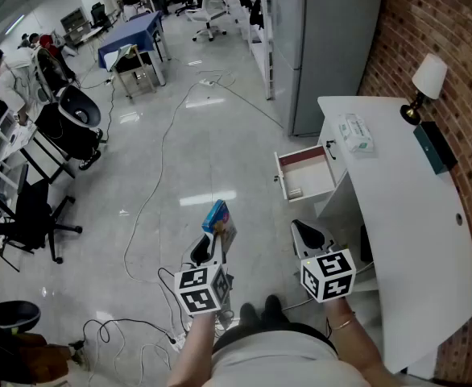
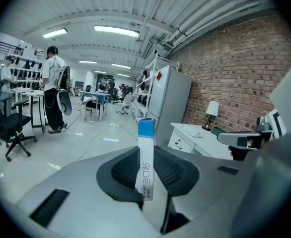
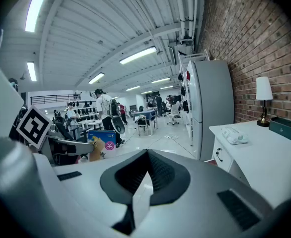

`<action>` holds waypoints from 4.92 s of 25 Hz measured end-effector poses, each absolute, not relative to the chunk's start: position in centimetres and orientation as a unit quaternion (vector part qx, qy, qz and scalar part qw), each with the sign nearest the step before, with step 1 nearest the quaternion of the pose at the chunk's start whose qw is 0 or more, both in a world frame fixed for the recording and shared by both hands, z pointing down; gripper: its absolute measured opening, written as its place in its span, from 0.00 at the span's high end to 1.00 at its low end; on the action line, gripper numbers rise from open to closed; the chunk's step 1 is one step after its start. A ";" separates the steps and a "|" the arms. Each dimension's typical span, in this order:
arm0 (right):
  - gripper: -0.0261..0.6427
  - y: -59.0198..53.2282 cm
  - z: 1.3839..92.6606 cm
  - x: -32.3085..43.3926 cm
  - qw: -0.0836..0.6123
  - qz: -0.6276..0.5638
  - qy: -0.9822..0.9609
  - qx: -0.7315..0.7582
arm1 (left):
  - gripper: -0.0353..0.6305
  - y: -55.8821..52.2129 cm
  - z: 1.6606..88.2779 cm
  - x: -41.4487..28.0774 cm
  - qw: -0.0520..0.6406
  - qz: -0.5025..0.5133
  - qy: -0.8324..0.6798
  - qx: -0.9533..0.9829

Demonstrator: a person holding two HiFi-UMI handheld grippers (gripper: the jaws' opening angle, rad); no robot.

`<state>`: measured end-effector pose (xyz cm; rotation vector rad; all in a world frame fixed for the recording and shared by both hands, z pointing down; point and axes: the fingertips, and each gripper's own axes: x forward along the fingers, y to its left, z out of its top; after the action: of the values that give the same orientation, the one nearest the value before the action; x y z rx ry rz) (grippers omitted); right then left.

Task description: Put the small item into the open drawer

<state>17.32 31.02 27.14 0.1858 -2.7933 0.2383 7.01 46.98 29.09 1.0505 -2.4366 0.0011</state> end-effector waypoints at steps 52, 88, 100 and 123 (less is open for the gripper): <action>0.95 4.1 31.1 -7.6 0.130 0.201 -0.935 0.261 | 0.80 19.5 32.7 -28.2 0.201 0.061 -0.845 0.492; 0.95 -4.3 57.0 -3.1 0.193 0.304 -0.861 0.359 | 0.80 -7.7 61.1 -16.9 0.255 0.262 -0.622 0.693; 0.95 -4.5 64.5 -0.9 0.191 0.328 -0.844 0.380 | 0.80 -10.6 71.8 -13.7 0.250 0.348 -0.563 0.707; 0.95 -6.9 70.4 3.7 0.174 0.362 -0.815 0.417 | 0.80 -15.6 87.1 -9.1 0.230 0.527 -0.455 0.680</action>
<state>3.75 -6.88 70.42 1.1839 -2.3120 1.0261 -9.11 -15.63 87.14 1.8717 -1.2508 1.4498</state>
